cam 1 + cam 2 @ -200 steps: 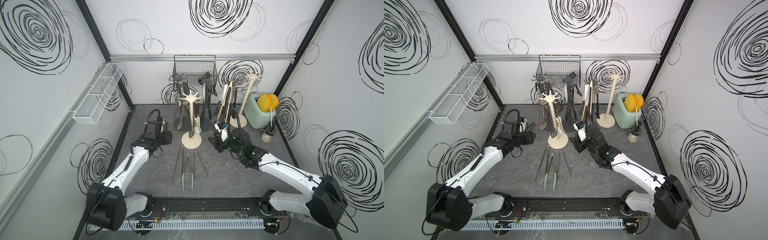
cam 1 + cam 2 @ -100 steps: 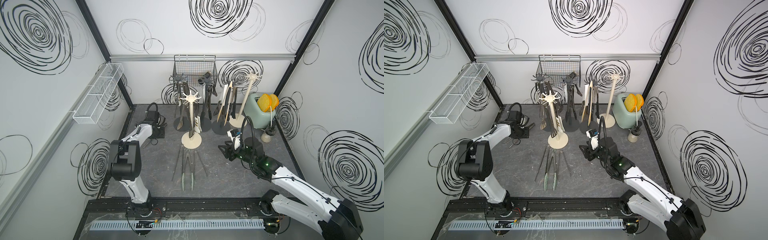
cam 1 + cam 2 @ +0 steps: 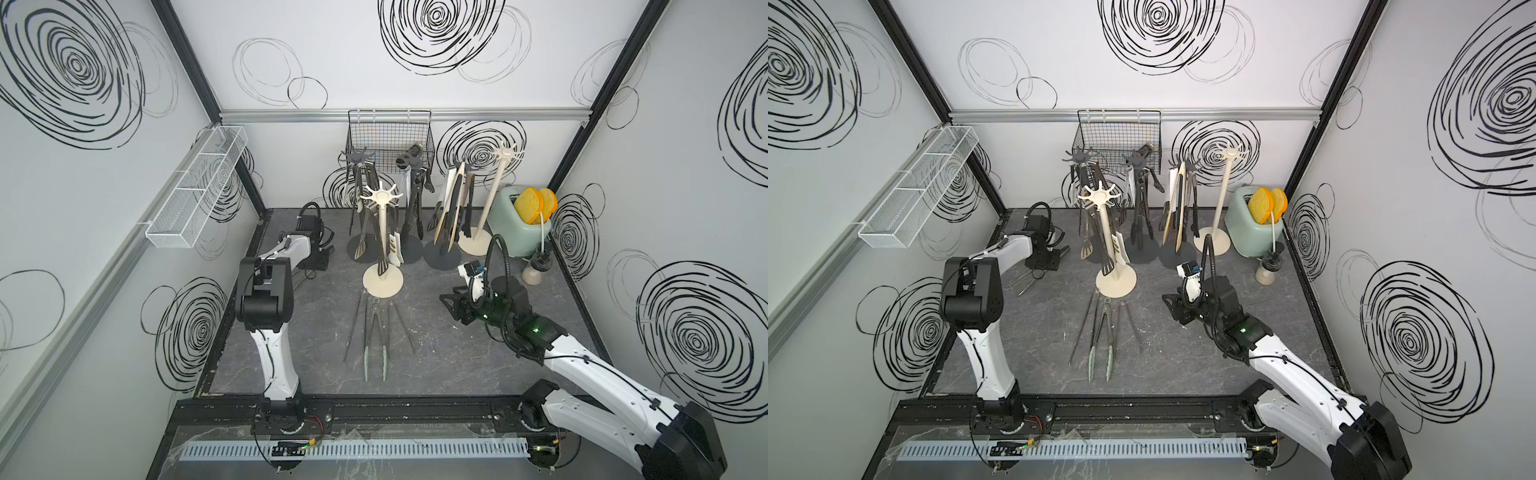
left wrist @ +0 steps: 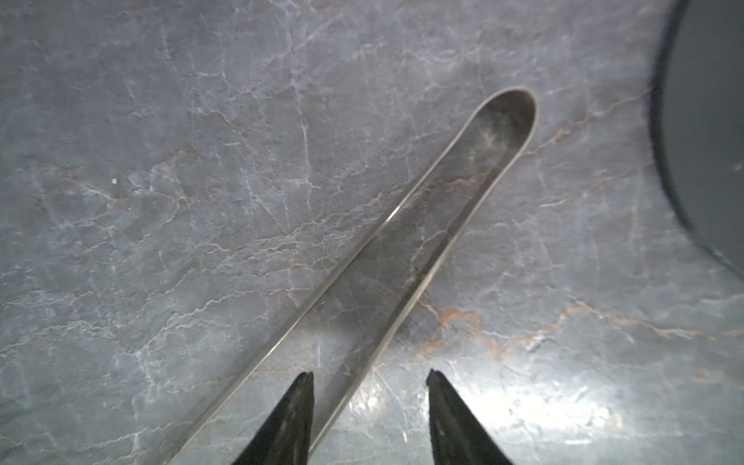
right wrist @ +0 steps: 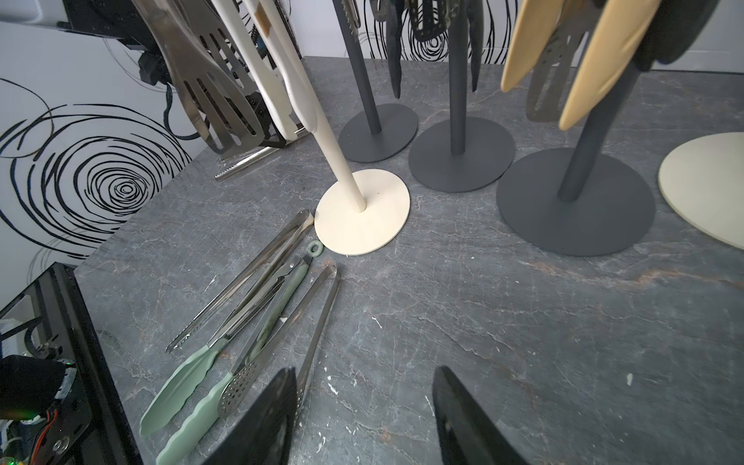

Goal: Hang food tongs on kitchen utensil racks
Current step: Pick up the food tongs from the center of the board.

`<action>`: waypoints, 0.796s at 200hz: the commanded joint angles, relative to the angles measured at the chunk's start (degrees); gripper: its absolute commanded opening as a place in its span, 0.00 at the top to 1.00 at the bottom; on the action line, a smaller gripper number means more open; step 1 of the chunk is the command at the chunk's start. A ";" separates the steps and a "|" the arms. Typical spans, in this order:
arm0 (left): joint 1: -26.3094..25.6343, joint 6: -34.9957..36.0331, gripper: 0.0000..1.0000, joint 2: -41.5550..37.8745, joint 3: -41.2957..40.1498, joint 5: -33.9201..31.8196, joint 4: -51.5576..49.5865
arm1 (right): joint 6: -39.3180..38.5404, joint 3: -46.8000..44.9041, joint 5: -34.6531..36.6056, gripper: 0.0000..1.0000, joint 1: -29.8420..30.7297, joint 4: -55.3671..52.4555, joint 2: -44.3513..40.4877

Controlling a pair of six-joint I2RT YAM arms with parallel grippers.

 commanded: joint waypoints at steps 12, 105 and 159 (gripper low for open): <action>0.65 2.02 0.52 3.04 2.43 -0.26 -1.97 | 0.53 -0.39 -1.10 0.43 -0.68 -0.30 0.79; 1.12 2.55 0.65 7.11 5.24 6.60 -6.85 | 0.68 -0.63 -1.73 0.43 -1.81 -0.63 0.74; 1.34 2.08 0.67 9.90 6.61 9.96 -10.92 | 0.74 -0.74 -1.91 0.43 -2.10 -0.72 0.73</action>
